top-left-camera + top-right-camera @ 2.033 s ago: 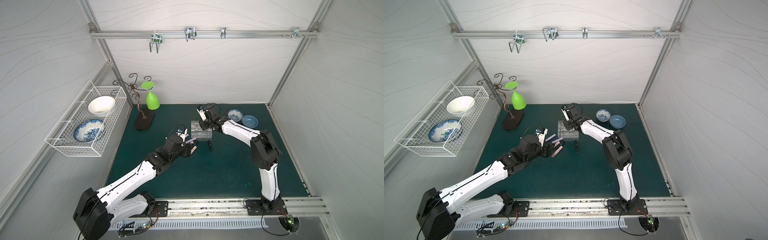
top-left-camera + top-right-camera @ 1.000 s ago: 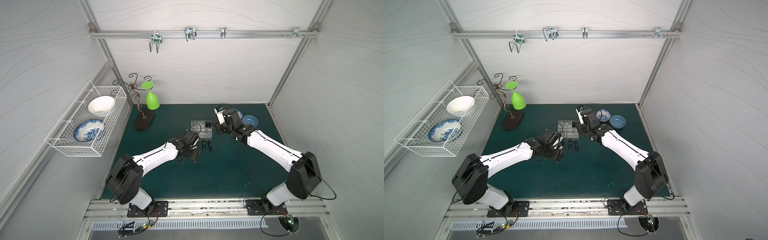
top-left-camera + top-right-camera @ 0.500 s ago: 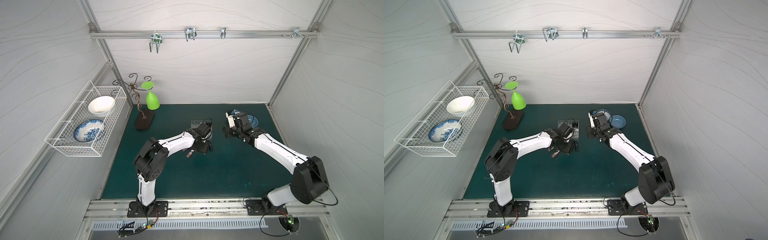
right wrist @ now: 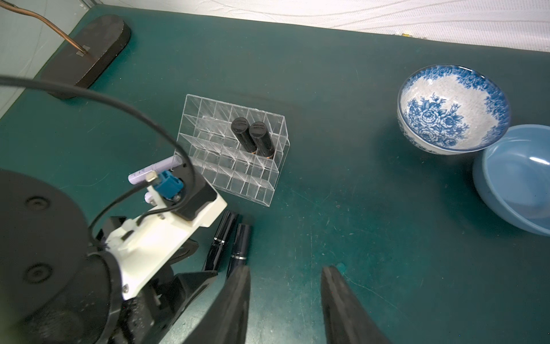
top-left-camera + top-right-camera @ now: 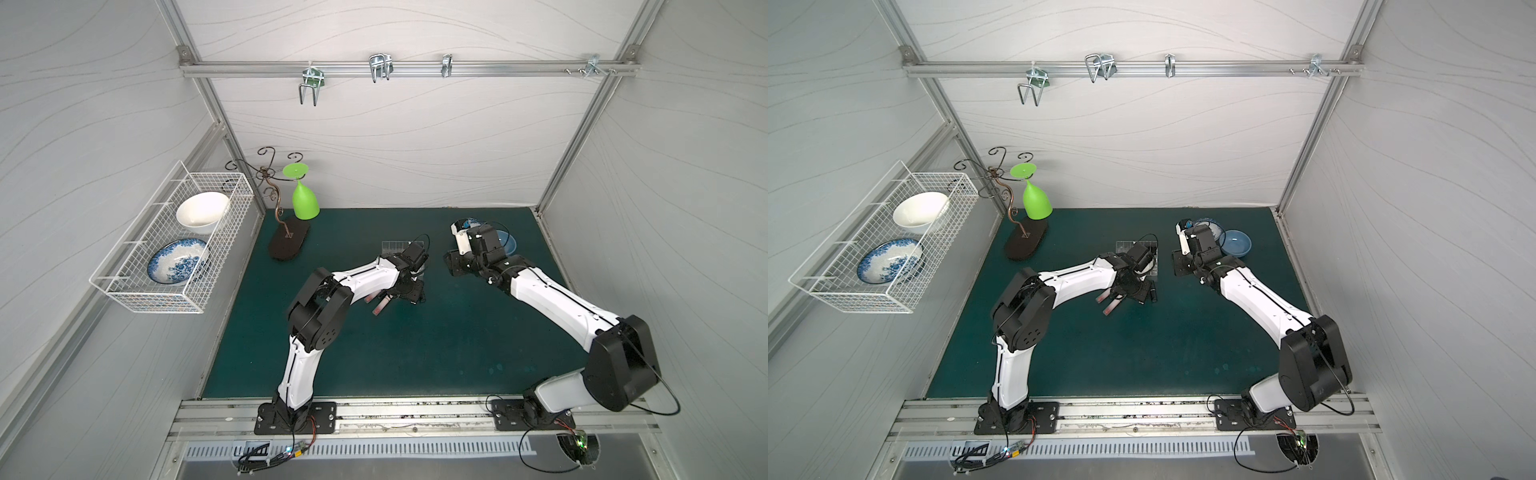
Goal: Arrange the lipsticks in the organizer
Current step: Pick up the lipstick at the center of the board.
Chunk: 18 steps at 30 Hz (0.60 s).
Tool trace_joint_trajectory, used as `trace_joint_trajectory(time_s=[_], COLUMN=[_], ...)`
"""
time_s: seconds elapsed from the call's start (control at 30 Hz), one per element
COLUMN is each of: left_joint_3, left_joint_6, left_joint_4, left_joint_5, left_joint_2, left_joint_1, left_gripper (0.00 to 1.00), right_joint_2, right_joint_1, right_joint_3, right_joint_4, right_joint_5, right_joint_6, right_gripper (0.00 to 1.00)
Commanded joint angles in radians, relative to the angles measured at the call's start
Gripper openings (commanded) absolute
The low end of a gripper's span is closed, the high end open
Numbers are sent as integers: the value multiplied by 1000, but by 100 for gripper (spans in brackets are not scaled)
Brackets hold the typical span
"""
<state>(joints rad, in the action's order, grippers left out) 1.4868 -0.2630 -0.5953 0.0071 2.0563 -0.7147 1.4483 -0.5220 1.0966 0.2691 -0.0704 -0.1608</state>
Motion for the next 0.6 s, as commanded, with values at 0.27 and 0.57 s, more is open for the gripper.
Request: trace_joint_trajectory(time_s=[0.27, 0.57], left_joint_3=[34, 33], left_joint_6=[9, 6], left_joint_4=[-1, 12], left_joint_5=[-27, -19], left_joint_2=[51, 63], left_joint_1=[8, 17], left_gripper=[46, 32], right_joint_2=[-21, -18], right_joint_1=[3, 2], right_joint_3=[9, 13], right_joint_4=[-2, -1], right_joint_5=[18, 34], right_joint_6=[-7, -10], right_gripper=[43, 43])
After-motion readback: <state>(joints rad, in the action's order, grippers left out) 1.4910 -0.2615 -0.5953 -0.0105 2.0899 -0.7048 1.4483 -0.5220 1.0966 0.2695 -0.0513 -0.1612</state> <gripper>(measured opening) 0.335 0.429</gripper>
